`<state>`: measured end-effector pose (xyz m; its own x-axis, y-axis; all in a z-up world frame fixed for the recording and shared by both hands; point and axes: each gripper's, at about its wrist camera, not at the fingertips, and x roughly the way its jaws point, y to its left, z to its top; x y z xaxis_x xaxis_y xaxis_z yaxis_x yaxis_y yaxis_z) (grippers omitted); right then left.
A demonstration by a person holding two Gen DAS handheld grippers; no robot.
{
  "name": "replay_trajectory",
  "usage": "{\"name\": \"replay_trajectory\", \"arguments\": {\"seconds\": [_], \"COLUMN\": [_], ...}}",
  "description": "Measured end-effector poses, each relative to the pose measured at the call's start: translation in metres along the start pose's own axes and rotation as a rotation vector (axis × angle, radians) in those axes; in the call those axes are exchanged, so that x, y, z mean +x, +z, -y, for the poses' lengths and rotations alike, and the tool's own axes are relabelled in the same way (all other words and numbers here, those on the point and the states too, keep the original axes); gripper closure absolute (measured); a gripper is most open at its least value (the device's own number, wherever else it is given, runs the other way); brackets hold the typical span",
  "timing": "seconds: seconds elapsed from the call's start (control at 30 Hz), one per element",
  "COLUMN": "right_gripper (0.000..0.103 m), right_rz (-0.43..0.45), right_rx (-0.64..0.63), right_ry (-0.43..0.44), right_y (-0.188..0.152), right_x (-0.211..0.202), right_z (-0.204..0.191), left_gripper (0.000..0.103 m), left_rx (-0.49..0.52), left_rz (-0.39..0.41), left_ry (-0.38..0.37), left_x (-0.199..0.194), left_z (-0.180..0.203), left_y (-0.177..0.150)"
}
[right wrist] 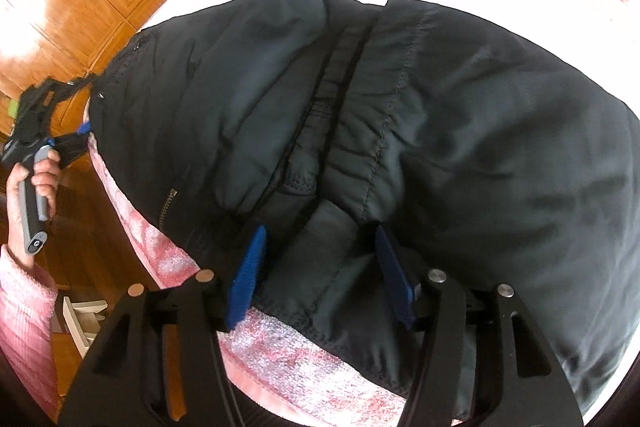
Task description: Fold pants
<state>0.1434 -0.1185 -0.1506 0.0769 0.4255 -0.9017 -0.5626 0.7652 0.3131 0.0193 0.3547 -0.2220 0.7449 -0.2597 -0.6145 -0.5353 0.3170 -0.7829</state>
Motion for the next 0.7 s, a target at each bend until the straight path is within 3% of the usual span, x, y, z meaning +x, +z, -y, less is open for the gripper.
{"name": "replay_trajectory", "arguments": {"seconds": [0.13, 0.27, 0.33, 0.4, 0.47, 0.57, 0.63, 0.7], "right_gripper": [0.045, 0.045, 0.044, 0.044, 0.043, 0.043, 0.043, 0.043], "right_rz": [0.003, 0.003, 0.008, 0.009, 0.010, 0.013, 0.014, 0.014], "right_rx": [-0.001, -0.005, -0.007, -0.003, 0.001, 0.000, 0.000, 0.004], "right_ry": [0.004, 0.001, 0.003, 0.007, 0.010, 0.011, 0.017, 0.024], "right_y": [0.000, 0.001, 0.000, 0.000, 0.000, -0.001, -0.001, -0.001], "right_x": [0.000, 0.002, 0.002, 0.003, 0.003, 0.003, 0.003, 0.003], "right_z": [0.000, 0.000, 0.000, 0.001, 0.002, 0.002, 0.002, 0.003], "left_gripper": [0.038, 0.069, 0.074, 0.074, 0.051, 0.040, 0.037, 0.049], "left_rx": [0.018, 0.037, 0.086, 0.081, -0.017, -0.067, -0.037, -0.013], "left_rz": [0.025, 0.059, 0.081, 0.070, 0.021, -0.016, -0.033, -0.021], "left_ry": [0.012, -0.037, -0.031, 0.018, 0.032, -0.009, 0.019, 0.071], "left_x": [0.011, 0.009, 0.007, 0.012, 0.023, 0.028, 0.031, 0.032], "left_z": [0.011, 0.027, 0.036, 0.032, 0.015, 0.009, 0.018, 0.026], "left_y": [0.004, -0.002, -0.004, -0.002, 0.003, 0.008, 0.008, 0.007]}}
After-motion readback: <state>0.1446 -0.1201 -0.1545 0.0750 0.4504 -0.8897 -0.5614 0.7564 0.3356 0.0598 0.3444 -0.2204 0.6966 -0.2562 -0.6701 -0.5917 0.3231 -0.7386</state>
